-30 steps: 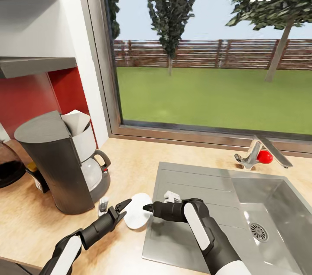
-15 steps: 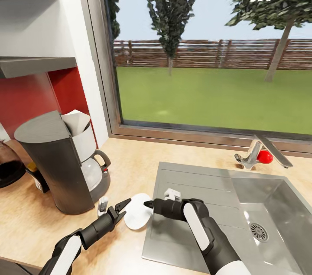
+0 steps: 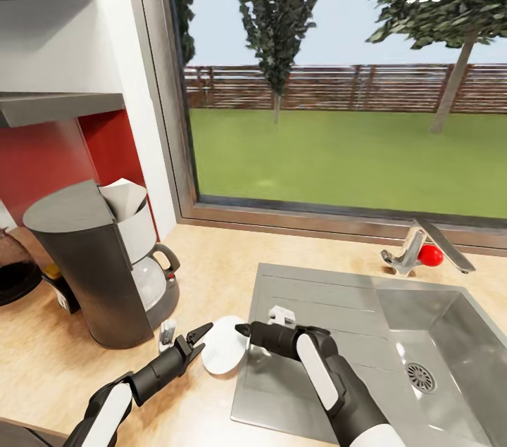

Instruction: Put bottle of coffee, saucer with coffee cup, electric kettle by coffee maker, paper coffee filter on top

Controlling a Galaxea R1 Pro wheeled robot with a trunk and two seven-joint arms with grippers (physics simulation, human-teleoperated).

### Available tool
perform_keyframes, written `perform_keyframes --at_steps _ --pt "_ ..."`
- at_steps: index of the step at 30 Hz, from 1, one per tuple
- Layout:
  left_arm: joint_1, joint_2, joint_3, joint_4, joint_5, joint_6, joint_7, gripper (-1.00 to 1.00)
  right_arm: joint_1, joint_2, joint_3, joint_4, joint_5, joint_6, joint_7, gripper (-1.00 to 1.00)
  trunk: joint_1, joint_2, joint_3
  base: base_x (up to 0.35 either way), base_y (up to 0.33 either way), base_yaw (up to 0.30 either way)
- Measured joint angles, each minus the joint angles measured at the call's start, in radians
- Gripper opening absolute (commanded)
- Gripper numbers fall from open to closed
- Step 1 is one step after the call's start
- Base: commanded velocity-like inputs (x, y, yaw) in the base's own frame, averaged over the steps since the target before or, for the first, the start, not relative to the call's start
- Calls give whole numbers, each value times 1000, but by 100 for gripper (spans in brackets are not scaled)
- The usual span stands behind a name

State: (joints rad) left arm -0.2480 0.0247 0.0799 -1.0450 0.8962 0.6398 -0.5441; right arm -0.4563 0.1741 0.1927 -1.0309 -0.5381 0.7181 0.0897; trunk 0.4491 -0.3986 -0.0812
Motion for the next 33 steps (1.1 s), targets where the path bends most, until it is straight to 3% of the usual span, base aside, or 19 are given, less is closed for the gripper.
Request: perform_keyframes --at_steps 4,12,20,27,33 --pt "0 0 0 0 1 1 0 100 0 0 6 26 -1 -46 2 100 0 0 0 0 0 0" --pt "0 1 -1 0 -1 1 -1 100 0 0 56 53 1 -121 5 100 0 0 0 0 0 0" --pt "0 0 0 1 -1 0 0 100 0 0 66 62 2 -139 6 100 0 0 0 0 0 0" --pt "0 0 0 2 1 0 0 100 0 0 110 53 3 -145 6 100 0 0 0 0 0 0" --pt "0 0 0 2 1 0 0 100 0 0 117 88 2 -208 7 100 0 0 0 0 0 0"
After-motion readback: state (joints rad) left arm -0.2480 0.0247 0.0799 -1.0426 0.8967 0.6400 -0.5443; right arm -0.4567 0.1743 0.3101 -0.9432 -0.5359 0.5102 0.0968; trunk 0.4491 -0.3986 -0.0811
